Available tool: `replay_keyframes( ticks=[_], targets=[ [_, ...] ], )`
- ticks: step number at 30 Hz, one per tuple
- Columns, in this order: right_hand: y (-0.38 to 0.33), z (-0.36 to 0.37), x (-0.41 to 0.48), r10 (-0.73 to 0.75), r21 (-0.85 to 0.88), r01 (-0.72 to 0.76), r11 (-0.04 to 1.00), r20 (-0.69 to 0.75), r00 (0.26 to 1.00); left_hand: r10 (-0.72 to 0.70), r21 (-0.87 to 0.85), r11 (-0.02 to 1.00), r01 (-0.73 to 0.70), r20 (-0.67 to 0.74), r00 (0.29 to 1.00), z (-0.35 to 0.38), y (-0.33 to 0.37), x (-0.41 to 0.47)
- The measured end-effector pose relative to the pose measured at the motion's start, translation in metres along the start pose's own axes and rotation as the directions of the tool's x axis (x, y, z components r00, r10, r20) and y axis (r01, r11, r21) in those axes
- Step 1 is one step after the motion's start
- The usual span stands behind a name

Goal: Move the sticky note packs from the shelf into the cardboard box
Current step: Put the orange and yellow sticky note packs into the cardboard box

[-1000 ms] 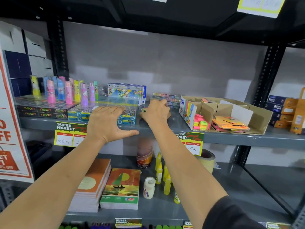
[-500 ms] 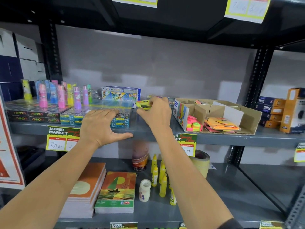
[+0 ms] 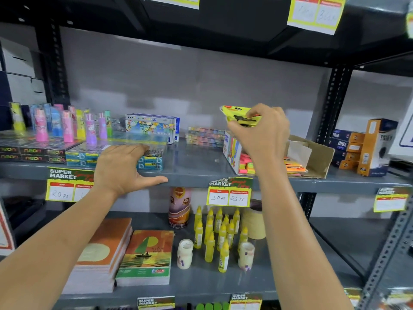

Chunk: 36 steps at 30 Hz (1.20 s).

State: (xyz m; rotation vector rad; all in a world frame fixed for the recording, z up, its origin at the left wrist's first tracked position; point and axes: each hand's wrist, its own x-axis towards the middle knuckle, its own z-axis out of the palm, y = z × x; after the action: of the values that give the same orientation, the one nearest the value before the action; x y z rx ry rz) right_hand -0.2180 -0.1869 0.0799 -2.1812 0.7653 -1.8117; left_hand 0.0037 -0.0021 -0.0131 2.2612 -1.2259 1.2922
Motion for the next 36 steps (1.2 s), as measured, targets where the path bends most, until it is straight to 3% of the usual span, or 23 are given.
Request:
replay_keyframes(
  ticks=[9, 20, 28, 31, 36],
  targets=[
    [0.053, -0.030, -0.006, 0.095, -0.119, -0.100, 0.988, -0.043, 0.995, -0.012, 0.047, 0.999, 0.010, 0.038, 0.999, 0.002, -0.001, 0.001],
    [0.102, -0.028, -0.017, 0.094, -0.246, -0.078, 0.966, 0.054, 0.994, -0.025, 0.021, 0.999, 0.025, 0.027, 0.999, 0.001, 0.000, 0.000],
    [0.108, -0.035, -0.019, 0.020, -0.219, 0.011, 0.976, 0.142, 0.990, -0.028, 0.018, 0.999, 0.028, 0.037, 0.999, 0.000, 0.001, 0.001],
    [0.112, -0.052, -0.019, -0.095, -0.147, 0.119, 0.982, 0.163, 0.982, -0.023, 0.015, 1.000, 0.022, 0.034, 0.999, 0.000, 0.001, 0.000],
    [0.126, -0.063, -0.031, -0.158, -0.243, 0.211, 0.947, 0.220, 0.963, -0.020, 0.017, 1.000, 0.020, 0.039, 0.999, 0.000, 0.000, 0.000]
  ],
)
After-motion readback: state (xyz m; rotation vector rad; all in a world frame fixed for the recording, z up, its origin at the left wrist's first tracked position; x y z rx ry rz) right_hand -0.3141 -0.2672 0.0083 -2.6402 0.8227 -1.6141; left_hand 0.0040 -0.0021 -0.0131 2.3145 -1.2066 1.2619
